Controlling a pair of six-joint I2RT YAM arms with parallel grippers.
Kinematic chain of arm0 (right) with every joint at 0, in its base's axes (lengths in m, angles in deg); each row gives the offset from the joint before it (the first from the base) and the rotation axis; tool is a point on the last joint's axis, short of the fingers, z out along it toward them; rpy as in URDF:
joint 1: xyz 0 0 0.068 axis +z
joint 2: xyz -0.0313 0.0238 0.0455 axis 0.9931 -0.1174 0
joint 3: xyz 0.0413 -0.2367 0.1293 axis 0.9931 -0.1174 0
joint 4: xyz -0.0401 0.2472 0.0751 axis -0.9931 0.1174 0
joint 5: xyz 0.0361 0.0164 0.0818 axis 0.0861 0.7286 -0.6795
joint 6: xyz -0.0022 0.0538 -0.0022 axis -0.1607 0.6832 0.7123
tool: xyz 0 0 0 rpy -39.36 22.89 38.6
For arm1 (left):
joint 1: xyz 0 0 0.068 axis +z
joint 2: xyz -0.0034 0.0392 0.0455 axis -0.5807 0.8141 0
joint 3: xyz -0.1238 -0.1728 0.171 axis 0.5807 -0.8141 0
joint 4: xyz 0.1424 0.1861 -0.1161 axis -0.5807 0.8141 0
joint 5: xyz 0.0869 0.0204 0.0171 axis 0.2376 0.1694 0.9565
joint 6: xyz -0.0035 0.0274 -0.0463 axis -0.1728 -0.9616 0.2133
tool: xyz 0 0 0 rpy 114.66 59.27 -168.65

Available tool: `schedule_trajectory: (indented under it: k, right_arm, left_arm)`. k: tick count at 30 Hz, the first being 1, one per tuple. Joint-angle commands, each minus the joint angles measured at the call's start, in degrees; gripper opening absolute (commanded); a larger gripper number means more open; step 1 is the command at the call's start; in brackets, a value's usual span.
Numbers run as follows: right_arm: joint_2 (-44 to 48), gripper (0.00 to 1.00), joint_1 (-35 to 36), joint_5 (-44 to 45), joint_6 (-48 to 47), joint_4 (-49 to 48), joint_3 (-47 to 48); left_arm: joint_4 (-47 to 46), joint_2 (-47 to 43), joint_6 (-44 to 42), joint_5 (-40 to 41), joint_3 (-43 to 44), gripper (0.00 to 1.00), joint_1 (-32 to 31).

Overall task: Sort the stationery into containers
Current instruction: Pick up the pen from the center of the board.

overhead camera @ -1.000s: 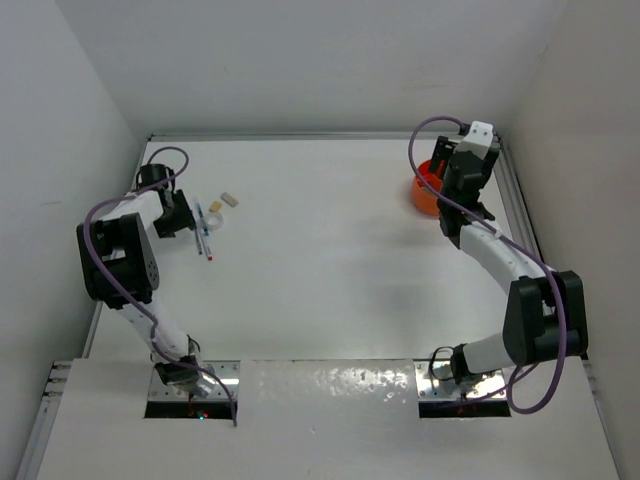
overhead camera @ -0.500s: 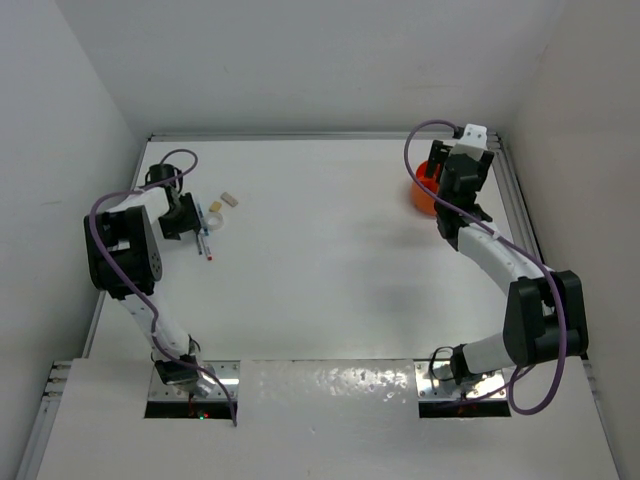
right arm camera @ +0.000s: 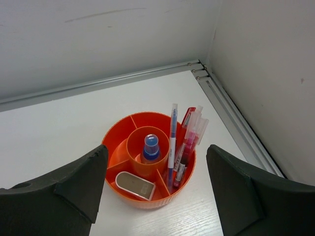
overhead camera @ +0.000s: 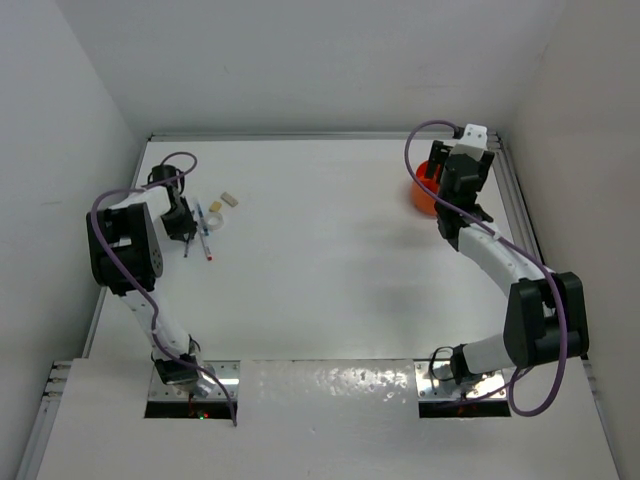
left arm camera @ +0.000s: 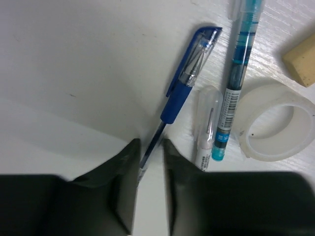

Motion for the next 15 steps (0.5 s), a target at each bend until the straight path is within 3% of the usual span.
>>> schedule_trajectory:
  k: [1,4,10,15]
  right_arm:
    - [2.1,0.79,0.4,0.2,-0.8,-1.2,1.0]
    - [2.5,0.79,1.0,0.1,-1.6,-1.2,1.3]
    - [2.2,0.79,2.1,-7.2,-1.4,3.2,4.8]
    - [0.4,0.79,3.8,-26.7,0.2,11.2,11.4]
  left_arm:
    - [1.3,3.0,2.2,0.2,1.1,0.18,0.4]
    - [2.6,3.5,3.3,0.1,1.6,0.0,2.2]
    - [3.3,0.0,0.9,-0.6,3.3,0.0,4.6]
    - [-0.8,-8.9,-10.2,-4.4,6.8,0.0,4.4]
